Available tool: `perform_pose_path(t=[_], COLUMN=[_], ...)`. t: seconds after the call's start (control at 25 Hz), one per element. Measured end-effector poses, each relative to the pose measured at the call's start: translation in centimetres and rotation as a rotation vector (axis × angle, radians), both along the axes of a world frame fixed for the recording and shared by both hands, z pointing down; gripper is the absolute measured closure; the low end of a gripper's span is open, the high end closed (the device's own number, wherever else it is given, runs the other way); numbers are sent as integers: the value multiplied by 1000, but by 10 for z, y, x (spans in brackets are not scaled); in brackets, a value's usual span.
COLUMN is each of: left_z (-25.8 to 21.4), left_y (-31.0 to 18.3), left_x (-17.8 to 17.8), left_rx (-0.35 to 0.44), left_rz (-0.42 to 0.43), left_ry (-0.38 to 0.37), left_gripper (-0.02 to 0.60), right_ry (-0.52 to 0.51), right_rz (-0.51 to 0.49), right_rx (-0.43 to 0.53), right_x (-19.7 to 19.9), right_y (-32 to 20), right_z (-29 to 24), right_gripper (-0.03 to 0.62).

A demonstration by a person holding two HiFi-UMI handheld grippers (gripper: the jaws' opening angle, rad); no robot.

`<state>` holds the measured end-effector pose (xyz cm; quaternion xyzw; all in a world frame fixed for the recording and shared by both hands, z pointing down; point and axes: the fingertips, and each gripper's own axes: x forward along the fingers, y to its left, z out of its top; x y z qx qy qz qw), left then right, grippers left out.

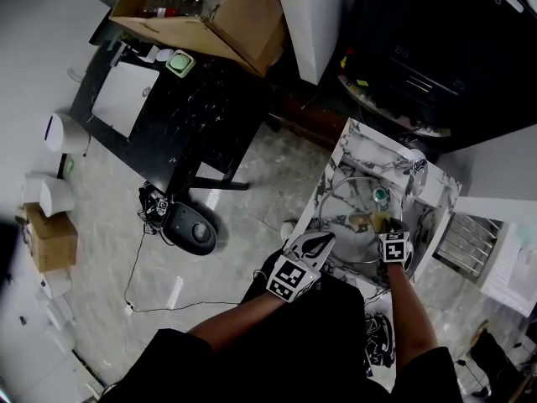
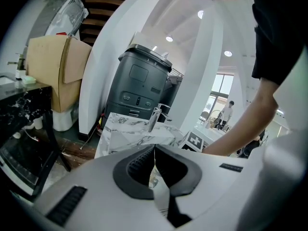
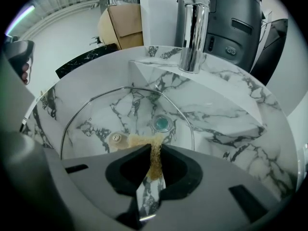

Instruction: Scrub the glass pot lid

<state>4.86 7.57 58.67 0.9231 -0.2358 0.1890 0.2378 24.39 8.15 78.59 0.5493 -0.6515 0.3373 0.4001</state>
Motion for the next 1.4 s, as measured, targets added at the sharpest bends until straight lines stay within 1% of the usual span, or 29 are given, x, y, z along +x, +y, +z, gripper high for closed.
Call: perform_pose_path(t=[0.16, 0.28, 0.68, 0.84, 1.0, 1.4], left_z=[-5, -6, -4, -3, -6, -6], left_y=[-1, 0, 4, 0, -4, -15], left_x=[1, 2, 1, -3, -5, -15], left_rx=[13, 18, 13, 17, 16, 9], left_rz=[8, 20, 33, 23, 16, -7], left_ry=[10, 14, 29, 23, 37, 55], left_gripper=[565, 565, 565, 565, 565, 565], right_ry=[-1, 2, -21, -22, -14, -28], right_rz=[-6, -12, -48, -90, -148, -197], right_rx=[-1, -31, -80, -106, -128, -171], right_x=[-5, -10, -27, -35, -47, -68], right_y=[8, 17, 32, 36, 37, 41], right_z=[-2, -4, 0, 0, 0, 1], right_gripper=[533, 533, 533, 533, 533, 533])
